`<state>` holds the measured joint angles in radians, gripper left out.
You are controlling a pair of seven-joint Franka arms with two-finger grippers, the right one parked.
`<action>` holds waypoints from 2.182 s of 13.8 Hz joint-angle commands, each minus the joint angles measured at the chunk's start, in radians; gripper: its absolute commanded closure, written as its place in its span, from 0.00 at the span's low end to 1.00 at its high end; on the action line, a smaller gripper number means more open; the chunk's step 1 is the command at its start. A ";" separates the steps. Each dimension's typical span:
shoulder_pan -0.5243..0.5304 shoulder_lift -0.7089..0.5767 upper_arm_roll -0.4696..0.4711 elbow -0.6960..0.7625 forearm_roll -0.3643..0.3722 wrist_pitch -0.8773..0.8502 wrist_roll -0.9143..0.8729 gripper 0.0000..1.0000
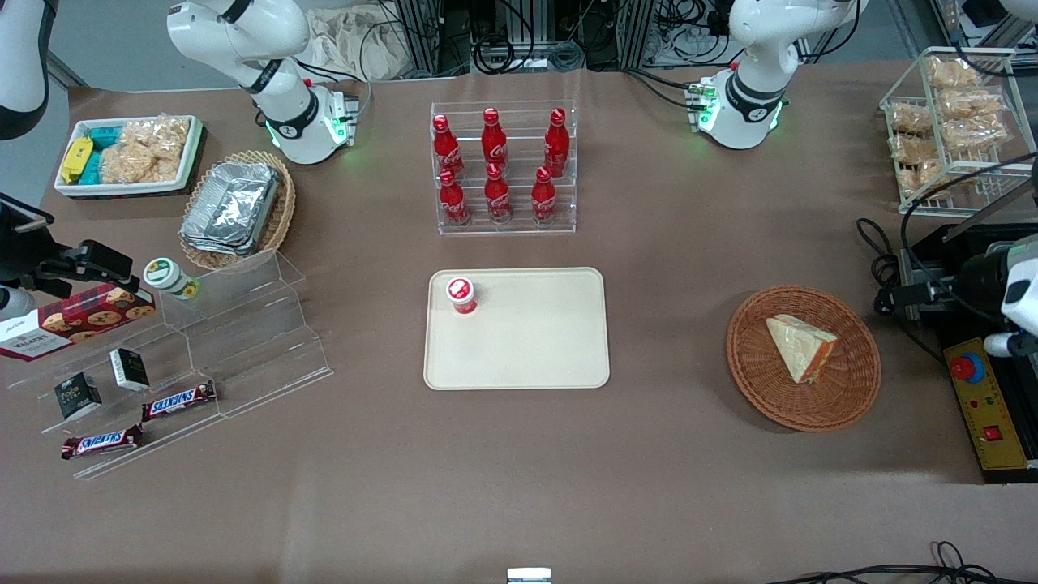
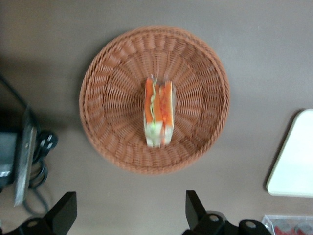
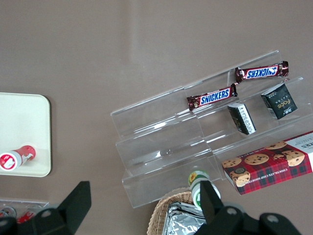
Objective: Place sandwich from basket to tray
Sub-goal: 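Lower the left gripper over the wrapped sandwich and close on it, then lift the sandwich up out of the basket with the left gripper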
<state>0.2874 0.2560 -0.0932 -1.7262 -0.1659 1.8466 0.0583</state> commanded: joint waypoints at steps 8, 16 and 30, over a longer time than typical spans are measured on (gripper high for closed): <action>-0.010 0.170 -0.025 -0.091 -0.110 0.313 0.054 0.00; -0.033 0.203 -0.036 -0.157 -0.172 0.399 0.044 0.00; -0.050 0.166 -0.033 -0.130 -0.124 0.309 0.009 0.70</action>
<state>0.2507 0.4644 -0.1310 -1.9061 -0.3141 2.2509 0.0952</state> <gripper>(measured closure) 0.700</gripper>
